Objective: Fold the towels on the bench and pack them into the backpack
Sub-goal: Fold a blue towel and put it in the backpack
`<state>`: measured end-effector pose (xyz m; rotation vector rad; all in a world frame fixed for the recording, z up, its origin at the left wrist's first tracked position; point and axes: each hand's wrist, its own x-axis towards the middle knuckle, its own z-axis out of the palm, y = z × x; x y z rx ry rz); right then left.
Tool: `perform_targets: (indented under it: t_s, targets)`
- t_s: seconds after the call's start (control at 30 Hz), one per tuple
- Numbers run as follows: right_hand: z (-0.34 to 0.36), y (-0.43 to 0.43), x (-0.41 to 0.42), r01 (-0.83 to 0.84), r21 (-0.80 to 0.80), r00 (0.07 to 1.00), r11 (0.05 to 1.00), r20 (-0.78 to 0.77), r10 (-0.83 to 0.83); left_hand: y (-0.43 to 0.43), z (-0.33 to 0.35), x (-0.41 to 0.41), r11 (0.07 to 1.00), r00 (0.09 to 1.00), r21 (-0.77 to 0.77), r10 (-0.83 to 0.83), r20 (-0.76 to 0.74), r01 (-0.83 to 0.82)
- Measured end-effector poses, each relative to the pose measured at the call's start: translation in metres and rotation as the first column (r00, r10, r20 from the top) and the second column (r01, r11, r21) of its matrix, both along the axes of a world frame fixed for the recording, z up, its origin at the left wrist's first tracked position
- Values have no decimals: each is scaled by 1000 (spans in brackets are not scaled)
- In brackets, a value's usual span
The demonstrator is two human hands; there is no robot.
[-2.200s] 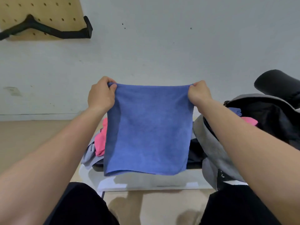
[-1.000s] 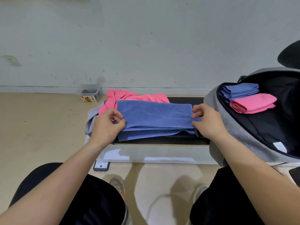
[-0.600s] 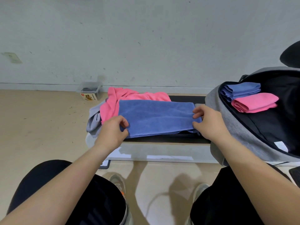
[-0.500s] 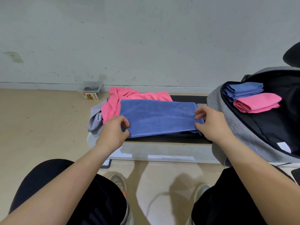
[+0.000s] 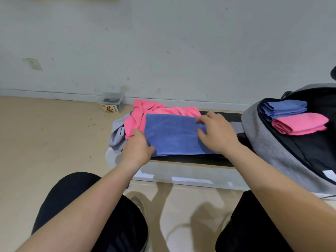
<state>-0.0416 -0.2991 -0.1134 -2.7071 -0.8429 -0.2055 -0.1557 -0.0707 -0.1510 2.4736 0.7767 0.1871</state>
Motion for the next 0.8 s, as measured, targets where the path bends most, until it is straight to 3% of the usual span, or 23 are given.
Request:
perform_targets:
  t_s: [0.2,0.43,0.6,0.8]
  targets:
    - [20,104,16,-282,14,957,959,-58,283,6,-9,3,987,999,-150,50,1,-49]
    - [22,152,33,-377,-122,920,918,-168,355,14,-8,-3,965,999,-259,-19,29,26]
    - [34,144,40,-355,89,869,931,-337,363,11,2,-5,946,986,-312,-43,164,93]
    - [73,105,40,-279,324,833,904,-386,396,10,13,-7,888,912,-410,-27,409,210]
